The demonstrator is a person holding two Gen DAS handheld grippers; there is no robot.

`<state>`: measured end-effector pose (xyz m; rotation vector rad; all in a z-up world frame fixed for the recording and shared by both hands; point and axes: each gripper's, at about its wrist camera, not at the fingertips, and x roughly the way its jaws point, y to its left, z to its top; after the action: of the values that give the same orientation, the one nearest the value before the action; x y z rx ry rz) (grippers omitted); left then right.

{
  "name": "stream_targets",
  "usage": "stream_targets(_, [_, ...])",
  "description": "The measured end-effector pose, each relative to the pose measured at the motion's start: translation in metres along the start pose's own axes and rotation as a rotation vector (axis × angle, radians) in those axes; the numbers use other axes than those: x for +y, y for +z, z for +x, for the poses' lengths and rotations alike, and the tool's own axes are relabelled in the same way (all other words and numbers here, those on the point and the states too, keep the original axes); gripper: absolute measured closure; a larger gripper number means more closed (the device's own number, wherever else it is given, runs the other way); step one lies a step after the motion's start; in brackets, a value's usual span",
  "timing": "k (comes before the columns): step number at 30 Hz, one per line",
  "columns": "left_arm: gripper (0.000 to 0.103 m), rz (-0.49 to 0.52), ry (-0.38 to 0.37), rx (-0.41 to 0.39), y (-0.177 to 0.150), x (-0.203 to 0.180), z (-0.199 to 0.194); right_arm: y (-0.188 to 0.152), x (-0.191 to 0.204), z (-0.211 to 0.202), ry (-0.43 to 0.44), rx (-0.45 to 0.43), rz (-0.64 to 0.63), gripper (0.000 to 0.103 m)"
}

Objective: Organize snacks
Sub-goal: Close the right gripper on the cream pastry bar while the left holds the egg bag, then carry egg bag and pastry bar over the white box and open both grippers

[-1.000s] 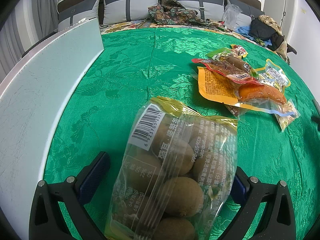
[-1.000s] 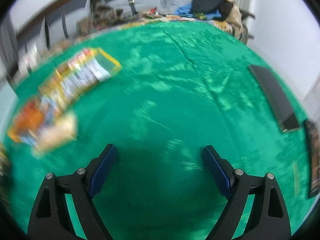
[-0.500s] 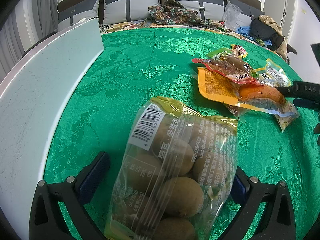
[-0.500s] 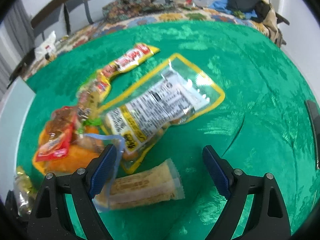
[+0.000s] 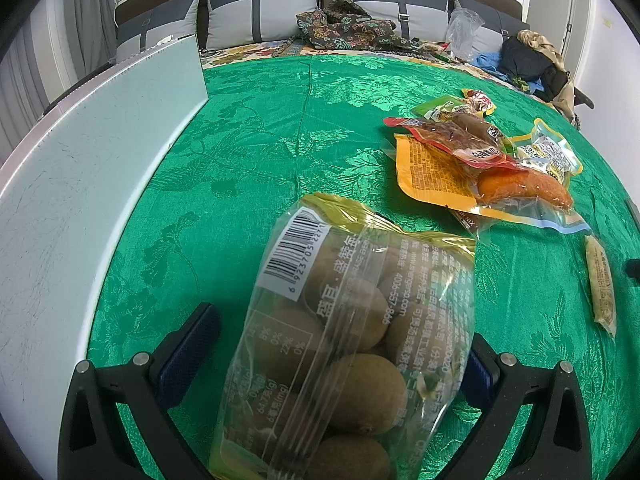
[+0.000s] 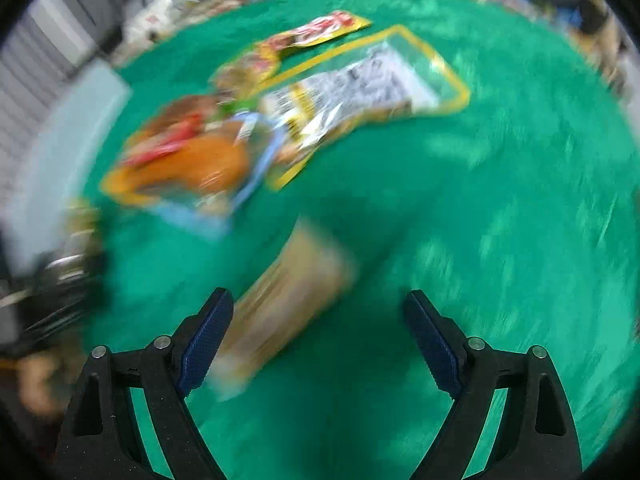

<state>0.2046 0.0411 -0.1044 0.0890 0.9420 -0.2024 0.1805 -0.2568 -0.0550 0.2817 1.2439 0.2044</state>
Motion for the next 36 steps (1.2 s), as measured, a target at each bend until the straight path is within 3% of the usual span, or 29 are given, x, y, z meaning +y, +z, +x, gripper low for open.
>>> stream_targets(2, [0.000, 0.000, 0.000, 0.000, 0.000, 0.000, 0.000, -0.006, -0.012, -0.020, 0.060, -0.022, 0.047, 0.013])
stream_targets(5, [0.000, 0.000, 0.000, 0.000, 0.000, 0.000, 0.000, -0.005, -0.029, -0.038, 0.009, -0.073, 0.101, 0.013])
stream_targets(8, [0.000, 0.000, -0.001, 0.000, 0.000, 0.000, 0.000, -0.011, -0.032, -0.027, 0.012, -0.072, 0.211, 0.012])
stream_targets(10, [0.000, 0.009, -0.001, 0.005, 0.001, 0.000, 0.001, -0.016, -0.013, -0.007, 0.018, -0.066, 0.228, 0.013])
stream_targets(13, [0.000, 0.035, -0.020, 0.113, 0.009, 0.003, 0.002, -0.016, 0.022, 0.015, -0.082, -0.093, 0.196, 0.013])
stream_targets(15, [0.001, 0.037, 0.000, 0.152, 0.012, 0.007, -0.001, -0.016, 0.041, 0.024, -0.214, -0.112, 0.137, 0.014])
stream_targets(16, [0.009, 0.045, -0.001, 0.147, 0.014, 0.008, -0.006, -0.017, 0.047, 0.025, -0.255, -0.114, 0.109, 0.017])
stream_targets(17, [0.018, 0.053, -0.016, 0.134, 0.015, 0.009, -0.011, -0.020, 0.047, 0.024, -0.266, -0.123, 0.100, 0.021])
stream_targets(18, [0.038, 0.060, -0.036, 0.126, 0.015, 0.010, -0.016, -0.025, 0.046, 0.020, -0.281, -0.135, 0.099, 0.052])
stream_targets(19, [0.038, 0.067, -0.028, 0.130, 0.014, 0.011, -0.019, -0.029, 0.041, 0.014, -0.292, -0.147, 0.099, 0.074])
stream_targets(20, [0.038, 0.067, -0.034, 0.125, 0.013, 0.012, -0.023, -0.033, 0.033, 0.009, -0.271, -0.142, 0.122, 0.074])
stream_targets(26, [0.039, -0.023, -0.162, 0.116, -0.013, 0.022, -0.047, -0.068, -0.026, -0.034, 0.042, -0.166, 0.317, 0.074])
stream_targets(31, [0.039, -0.085, -0.223, 0.091, -0.025, 0.025, -0.077, -0.084, -0.027, -0.043, 0.142, -0.165, 0.372, 0.074])
stream_targets(36, [0.039, -0.105, -0.247, 0.026, -0.018, 0.033, -0.115, -0.075, 0.003, -0.042, 0.208, -0.169, 0.336, 0.074])
